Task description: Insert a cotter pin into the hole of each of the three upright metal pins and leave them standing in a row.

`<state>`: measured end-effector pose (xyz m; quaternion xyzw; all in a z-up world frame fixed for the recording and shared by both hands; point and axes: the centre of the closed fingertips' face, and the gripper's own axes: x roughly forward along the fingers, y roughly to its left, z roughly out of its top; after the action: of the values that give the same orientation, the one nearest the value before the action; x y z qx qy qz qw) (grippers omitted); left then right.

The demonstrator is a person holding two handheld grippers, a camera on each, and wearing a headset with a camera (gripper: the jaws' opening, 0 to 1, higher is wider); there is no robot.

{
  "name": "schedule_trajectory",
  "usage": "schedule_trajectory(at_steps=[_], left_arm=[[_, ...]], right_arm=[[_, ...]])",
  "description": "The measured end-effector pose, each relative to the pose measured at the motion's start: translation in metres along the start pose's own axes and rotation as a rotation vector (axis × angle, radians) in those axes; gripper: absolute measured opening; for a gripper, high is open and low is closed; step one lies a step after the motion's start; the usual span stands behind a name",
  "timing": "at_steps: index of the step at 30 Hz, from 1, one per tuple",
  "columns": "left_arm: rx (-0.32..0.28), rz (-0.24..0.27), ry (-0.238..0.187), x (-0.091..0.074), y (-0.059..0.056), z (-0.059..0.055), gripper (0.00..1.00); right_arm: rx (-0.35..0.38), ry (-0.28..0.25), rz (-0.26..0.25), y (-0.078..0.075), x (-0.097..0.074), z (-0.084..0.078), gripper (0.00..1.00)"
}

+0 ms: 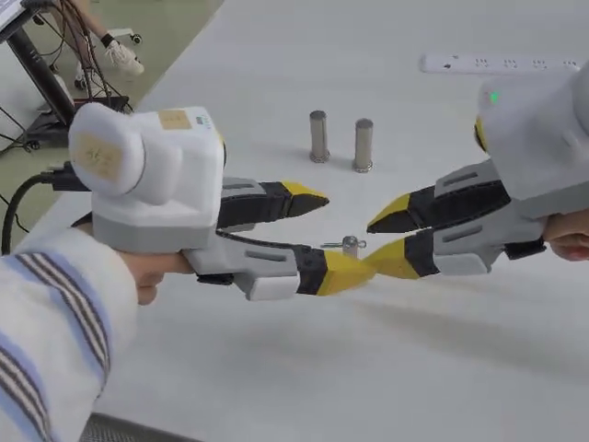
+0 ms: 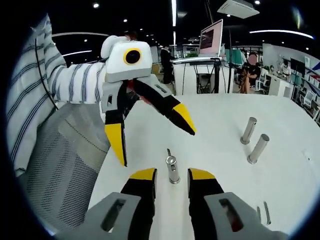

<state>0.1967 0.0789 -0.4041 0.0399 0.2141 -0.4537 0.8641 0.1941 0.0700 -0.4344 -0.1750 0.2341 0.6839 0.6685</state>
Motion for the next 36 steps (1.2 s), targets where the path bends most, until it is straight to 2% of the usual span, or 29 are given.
schedule_trajectory(at_steps=[1,3,5,8,15,18,20,22,24,27,31,33,36], left_arm=[[-0.014,0.01,-0.003,-0.002,0.0,0.001,0.64],[0.018,0.046,0.004,-0.01,0.003,0.001,0.65],[-0.014,0.058,0.015,-0.016,0.003,-0.002,0.65],[-0.01,0.087,0.015,-0.025,0.006,-0.004,0.73],[-0.054,0.169,-0.005,-0.048,0.019,-0.012,0.88],[-0.074,0.186,0.026,-0.054,0.017,-0.022,0.98],[-0.075,0.199,0.055,-0.057,0.017,-0.03,0.99],[-0.089,0.203,0.067,-0.06,0.015,-0.037,0.99],[-0.11,0.185,0.084,-0.061,0.009,-0.043,0.99],[-0.111,0.188,0.098,-0.063,0.003,-0.05,0.99],[-0.123,0.194,0.106,-0.065,-0.001,-0.056,0.99],[-0.12,0.194,0.115,-0.066,-0.003,-0.059,0.99],[-0.114,0.199,0.134,-0.067,-0.002,-0.063,0.99]], right_arm=[[0.005,-0.006,-0.003,0.0,0.0,0.001,0.2],[0.011,-0.022,-0.006,0.001,0.001,0.002,0.2],[0.017,-0.035,-0.006,0.002,0.001,0.002,0.2],[0.028,-0.047,-0.018,0.001,0.002,0.002,0.24],[0.049,-0.067,-0.017,0.003,0.009,-0.003,0.28],[0.056,-0.07,-0.012,0.006,0.013,-0.005,0.29],[0.062,-0.071,-0.005,0.008,0.015,-0.006,0.3],[0.066,-0.074,-0.006,0.009,0.018,-0.007,0.3],[0.069,-0.075,-0.01,0.009,0.02,-0.008,0.3],[0.066,-0.072,-0.022,0.007,0.023,-0.01,0.3],[0.056,-0.075,-0.022,0.007,0.028,-0.009,0.29],[0.03,-0.061,-0.017,0.009,0.031,-0.011,0.29],[0.012,-0.055,-0.014,0.011,0.034,-0.011,0.27]])
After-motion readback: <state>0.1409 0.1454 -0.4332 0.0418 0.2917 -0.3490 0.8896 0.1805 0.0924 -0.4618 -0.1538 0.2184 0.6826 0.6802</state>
